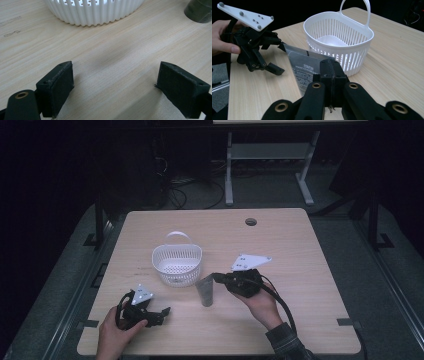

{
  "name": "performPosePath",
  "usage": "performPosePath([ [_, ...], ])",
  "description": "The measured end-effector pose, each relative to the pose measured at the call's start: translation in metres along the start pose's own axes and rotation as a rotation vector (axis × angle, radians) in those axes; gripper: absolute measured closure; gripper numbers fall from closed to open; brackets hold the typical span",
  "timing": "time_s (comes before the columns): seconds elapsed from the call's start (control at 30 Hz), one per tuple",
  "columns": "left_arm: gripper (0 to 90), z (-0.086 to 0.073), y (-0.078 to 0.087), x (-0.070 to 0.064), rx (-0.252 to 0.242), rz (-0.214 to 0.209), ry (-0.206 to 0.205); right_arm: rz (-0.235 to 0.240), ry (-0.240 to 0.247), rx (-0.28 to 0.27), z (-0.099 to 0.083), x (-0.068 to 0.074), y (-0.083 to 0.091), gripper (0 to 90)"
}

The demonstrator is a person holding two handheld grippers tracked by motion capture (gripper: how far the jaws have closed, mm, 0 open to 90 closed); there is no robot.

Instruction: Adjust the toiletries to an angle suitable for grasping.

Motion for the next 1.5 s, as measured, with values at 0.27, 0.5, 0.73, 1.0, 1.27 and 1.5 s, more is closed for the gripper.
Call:
performPosePath([
  [0.27,12.6,0.0,0.0,0.0,-0.001,0.0,0.0,-0.007,-0.006,-0.001,0.001,-0.003,-0.003,89.8],
  [0.5,12.6,0.0,0.0,0.0,0.0,0.001,-0.002,-0.012,-0.009,0.002,0.001,-0.006,-0.006,89.8],
  [0.73,12.6,0.0,0.0,0.0,0.002,0.001,-0.003,-0.012,-0.006,0.002,0.002,-0.007,-0.009,89.9],
  [1.0,12.6,0.0,0.0,0.0,0.002,0.001,-0.003,-0.01,-0.003,-0.001,0.006,-0.009,-0.013,89.8],
  [1.27,12.6,0.0,0.0,0.0,0.002,0.001,-0.003,-0.007,-0.028,-0.001,0.004,-0.011,-0.007,74.3],
  [1.5,12.6,0.0,0.0,0.0,0.004,0.0,-0.003,-0.009,-0.066,-0.028,0.005,-0.013,0.004,40.9],
])
Point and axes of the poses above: each handheld gripper's, and its own axes: y roughly backward along the jaws, z roughly out of its top, x roughly to its left, the point moved 3 cm from there along -y, roughly forward along the jaws, and after that the axes turned 11 degrees about -z, right-handed, at the moved point
